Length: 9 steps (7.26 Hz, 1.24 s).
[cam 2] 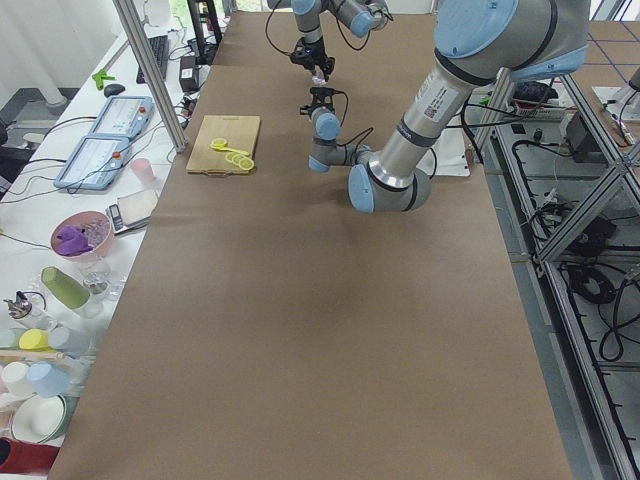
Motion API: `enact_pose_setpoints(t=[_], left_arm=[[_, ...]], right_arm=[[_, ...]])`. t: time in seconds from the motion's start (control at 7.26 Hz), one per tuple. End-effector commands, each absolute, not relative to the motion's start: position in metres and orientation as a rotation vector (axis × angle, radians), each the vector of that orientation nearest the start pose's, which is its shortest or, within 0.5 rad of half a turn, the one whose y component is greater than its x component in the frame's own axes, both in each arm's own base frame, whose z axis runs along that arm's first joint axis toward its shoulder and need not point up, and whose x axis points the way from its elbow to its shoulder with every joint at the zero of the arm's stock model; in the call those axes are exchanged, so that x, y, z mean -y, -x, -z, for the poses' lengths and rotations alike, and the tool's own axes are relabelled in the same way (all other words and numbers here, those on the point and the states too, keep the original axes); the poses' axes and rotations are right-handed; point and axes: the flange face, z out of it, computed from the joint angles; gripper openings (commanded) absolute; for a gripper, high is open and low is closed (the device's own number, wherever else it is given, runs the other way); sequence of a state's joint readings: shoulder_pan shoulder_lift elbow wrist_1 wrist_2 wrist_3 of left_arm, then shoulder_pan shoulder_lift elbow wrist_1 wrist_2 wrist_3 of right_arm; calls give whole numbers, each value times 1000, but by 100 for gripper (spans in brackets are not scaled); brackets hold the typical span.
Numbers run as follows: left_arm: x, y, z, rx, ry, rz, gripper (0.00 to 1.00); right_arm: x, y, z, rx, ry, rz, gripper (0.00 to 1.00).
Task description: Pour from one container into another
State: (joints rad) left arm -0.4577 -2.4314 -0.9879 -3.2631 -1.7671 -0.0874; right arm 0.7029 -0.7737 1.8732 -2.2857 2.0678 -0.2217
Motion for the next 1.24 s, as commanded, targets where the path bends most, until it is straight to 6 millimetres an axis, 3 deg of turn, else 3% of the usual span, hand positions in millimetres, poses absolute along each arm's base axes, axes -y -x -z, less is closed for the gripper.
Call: enact_pose_setpoints(t=[0.0,0.69,0.83,1.1], left_arm=[[433,-623,-202,-1276,-1625,-848,0],[432,-620,-202,-1277,-1631,-843,0],[432,-615,-202,-1278,-1637,-836,0],[425,-590,-230,-1247,-1647,-791,0]], right_arm=[[438,378,-157,634,-267,1145,0],[421,294,-224,668,-462,1097,0],[423,275,-248,674,-505,1075,0],[416,238,-316,699,-571,1038,0]])
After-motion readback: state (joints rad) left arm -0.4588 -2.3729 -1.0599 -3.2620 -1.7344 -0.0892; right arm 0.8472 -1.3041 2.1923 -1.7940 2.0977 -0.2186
